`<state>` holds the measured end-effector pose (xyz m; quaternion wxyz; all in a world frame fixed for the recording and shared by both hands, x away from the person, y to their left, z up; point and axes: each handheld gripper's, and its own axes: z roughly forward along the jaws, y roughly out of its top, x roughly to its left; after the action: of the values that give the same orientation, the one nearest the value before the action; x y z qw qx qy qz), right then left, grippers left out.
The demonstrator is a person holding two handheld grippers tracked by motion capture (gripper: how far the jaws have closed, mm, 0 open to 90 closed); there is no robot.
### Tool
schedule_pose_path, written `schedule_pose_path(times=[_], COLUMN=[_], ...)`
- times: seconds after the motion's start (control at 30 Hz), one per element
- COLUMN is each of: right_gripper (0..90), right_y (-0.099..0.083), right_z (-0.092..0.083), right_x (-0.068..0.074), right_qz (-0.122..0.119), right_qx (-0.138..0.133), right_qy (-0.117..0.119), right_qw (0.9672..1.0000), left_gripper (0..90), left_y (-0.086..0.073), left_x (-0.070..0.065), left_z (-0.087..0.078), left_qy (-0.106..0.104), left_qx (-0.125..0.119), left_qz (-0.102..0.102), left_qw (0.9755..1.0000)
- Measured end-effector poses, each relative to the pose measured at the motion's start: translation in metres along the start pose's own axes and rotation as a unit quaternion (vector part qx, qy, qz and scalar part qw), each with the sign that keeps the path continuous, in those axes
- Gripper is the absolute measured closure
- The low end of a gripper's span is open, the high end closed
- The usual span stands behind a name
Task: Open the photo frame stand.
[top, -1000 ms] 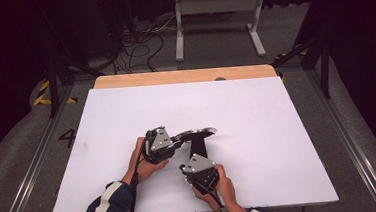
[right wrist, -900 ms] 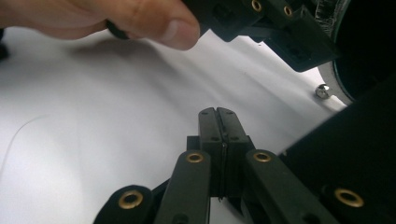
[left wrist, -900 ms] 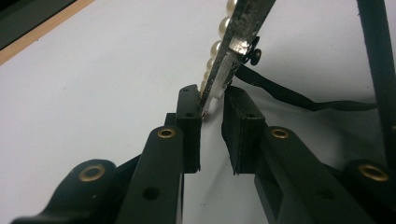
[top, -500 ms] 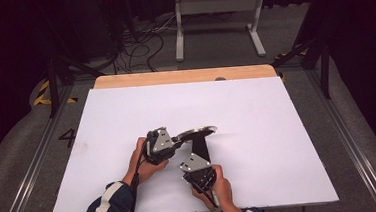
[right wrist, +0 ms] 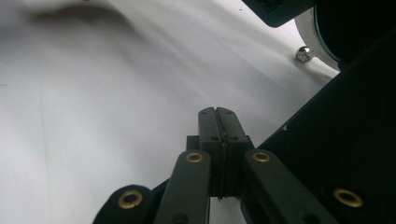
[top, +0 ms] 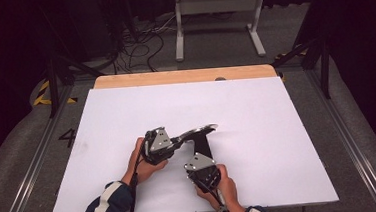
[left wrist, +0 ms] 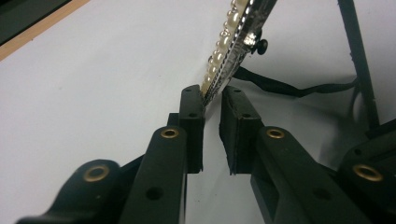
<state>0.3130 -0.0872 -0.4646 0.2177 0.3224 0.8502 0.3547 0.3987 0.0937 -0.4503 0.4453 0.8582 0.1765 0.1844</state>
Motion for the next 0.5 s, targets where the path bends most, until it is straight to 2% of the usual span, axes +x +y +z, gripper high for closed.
schedule_pose_path(times=[0.13,0.2,0.23,0.37,0.5], right_gripper=[90.0,90.0,90.0,90.0,90.0], right_y=[0.000,0.000,0.000,0.003,0.003], right_z=[0.000,0.000,0.000,0.002,0.003], right_x=[0.000,0.000,0.000,0.001,0.001], right_qz=[0.000,-0.003,-0.003,0.002,-0.002], right_qx=[0.000,-0.001,-0.002,-0.008,-0.009], right_qy=[0.001,0.001,0.007,0.019,0.006], right_qw=[1.0000,1.0000,1.0000,0.9998,0.9999], left_gripper=[72.2,68.8,67.5,67.7,71.8], left_y=[0.001,0.001,0.002,0.005,0.005], left_x=[0.001,0.001,0.001,0.000,-0.001], left_z=[0.002,0.004,0.006,0.009,0.012], left_qy=[-0.007,-0.002,-0.004,-0.004,-0.007], left_qx=[-0.012,-0.016,-0.023,-0.025,-0.022], left_qz=[-0.004,-0.013,-0.025,-0.029,-0.026], left_qw=[0.9999,0.9998,0.9994,0.9993,0.9994])
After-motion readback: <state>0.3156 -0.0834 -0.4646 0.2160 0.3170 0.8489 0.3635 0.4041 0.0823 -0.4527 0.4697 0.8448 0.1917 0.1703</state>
